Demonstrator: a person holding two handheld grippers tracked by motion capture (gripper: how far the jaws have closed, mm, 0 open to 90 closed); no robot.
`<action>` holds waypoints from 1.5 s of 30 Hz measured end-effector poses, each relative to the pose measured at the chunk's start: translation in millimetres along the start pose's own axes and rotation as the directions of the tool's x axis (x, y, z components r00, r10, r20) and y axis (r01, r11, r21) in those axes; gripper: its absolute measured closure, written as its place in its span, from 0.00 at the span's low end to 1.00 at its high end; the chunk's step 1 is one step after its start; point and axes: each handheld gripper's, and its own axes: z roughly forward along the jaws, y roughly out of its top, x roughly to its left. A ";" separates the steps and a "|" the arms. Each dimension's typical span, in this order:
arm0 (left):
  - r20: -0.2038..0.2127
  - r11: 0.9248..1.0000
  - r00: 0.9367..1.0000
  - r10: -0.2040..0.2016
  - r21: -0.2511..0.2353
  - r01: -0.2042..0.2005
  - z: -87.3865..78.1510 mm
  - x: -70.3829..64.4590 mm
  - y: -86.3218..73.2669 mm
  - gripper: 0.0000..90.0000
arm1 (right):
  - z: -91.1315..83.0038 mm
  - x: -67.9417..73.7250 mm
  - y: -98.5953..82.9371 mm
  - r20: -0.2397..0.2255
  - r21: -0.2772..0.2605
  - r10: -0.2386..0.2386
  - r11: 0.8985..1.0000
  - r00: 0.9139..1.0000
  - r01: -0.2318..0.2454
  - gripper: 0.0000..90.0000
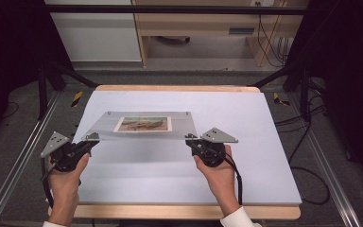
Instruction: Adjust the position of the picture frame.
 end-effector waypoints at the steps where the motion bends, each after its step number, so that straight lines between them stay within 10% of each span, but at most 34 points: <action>1: 0.001 1.000 1.000 -0.001 0.000 0.001 0.8 -1.2 0.2 0.93 | -0.7 -1.4 -0.2 0.002 0.000 -0.001 1.000 1.000 0.001 0.91; 11: 0.010 1.000 1.000 0.004 0.018 -0.004 13.4 -16.4 1.3 0.93 | -9.4 -14.3 -4.6 0.022 0.018 0.008 1.000 1.000 -0.008 0.91; 29: 0.076 0.999 0.997 0.034 0.010 -0.035 75.9 -70.7 11.2 0.93 | -48.6 -79.5 -15.7 0.122 0.013 0.058 0.998 0.991 -0.060 0.91; 45: 0.094 0.997 0.994 0.050 0.052 -0.055 86.5 -82.4 -14.1 0.91 | -53.0 -90.6 -34.2 0.149 0.042 0.071 0.996 0.986 -0.078 0.92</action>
